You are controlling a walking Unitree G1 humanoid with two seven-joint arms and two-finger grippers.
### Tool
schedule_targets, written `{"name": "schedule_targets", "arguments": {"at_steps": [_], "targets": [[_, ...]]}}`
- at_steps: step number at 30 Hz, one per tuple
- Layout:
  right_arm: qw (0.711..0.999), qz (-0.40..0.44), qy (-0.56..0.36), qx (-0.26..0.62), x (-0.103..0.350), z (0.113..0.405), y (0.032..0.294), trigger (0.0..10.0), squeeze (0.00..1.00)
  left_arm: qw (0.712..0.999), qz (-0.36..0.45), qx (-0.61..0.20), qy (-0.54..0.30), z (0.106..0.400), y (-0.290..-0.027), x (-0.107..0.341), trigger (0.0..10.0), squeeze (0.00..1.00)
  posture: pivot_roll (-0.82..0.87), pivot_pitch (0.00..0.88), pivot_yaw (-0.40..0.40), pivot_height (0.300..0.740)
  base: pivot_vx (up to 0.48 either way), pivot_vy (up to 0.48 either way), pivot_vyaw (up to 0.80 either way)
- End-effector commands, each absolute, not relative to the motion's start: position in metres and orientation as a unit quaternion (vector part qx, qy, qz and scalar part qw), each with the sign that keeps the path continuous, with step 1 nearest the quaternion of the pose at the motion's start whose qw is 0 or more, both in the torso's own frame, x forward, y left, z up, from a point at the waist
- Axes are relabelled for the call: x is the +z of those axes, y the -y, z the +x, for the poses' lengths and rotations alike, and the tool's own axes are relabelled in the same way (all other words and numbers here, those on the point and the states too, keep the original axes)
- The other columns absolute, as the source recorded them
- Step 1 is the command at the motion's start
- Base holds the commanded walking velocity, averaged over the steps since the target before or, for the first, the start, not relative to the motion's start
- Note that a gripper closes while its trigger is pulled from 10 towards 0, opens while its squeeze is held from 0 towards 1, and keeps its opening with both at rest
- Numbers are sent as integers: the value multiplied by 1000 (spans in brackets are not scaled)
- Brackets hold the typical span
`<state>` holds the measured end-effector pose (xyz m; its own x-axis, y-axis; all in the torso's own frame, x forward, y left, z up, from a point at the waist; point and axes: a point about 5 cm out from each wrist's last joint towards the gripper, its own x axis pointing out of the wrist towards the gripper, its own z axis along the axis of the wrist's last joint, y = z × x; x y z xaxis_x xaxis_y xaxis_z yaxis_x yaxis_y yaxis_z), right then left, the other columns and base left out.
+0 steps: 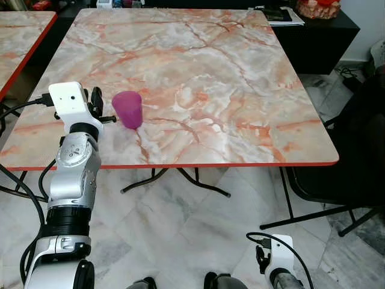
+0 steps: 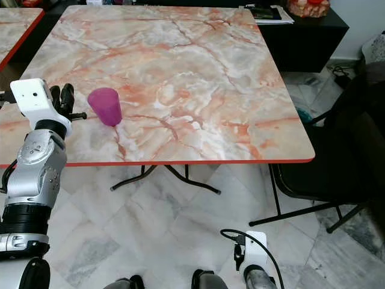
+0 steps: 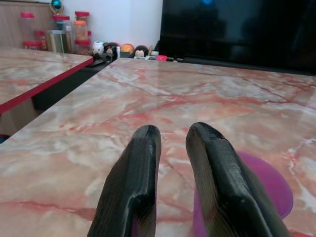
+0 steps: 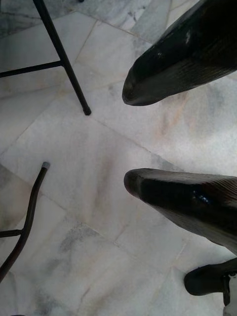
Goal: Setting the table
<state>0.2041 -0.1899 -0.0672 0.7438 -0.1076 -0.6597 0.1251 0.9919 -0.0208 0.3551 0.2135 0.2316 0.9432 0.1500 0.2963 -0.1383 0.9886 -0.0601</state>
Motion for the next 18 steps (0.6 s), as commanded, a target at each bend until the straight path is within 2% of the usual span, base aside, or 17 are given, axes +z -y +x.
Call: {"name": "schedule_targets", "arguments": {"at_steps": [1,6,18], "targets": [[925,24,-374,-70,-73,194,193,10000,0,987,-18,84,137,358,-216,230,10000,0,-43,172,-51,740,0,0,0],[924,28,-376,-68,-74,193,193,10000,0,987,-17,93,132,358,-218,229,10000,0,-44,169,-56,740,0,-48,0],[923,27,-379,-63,-75,191,195,10000,0,987,-13,110,118,358,-222,227,10000,0,-48,161,-58,740,0,-242,0]]}}
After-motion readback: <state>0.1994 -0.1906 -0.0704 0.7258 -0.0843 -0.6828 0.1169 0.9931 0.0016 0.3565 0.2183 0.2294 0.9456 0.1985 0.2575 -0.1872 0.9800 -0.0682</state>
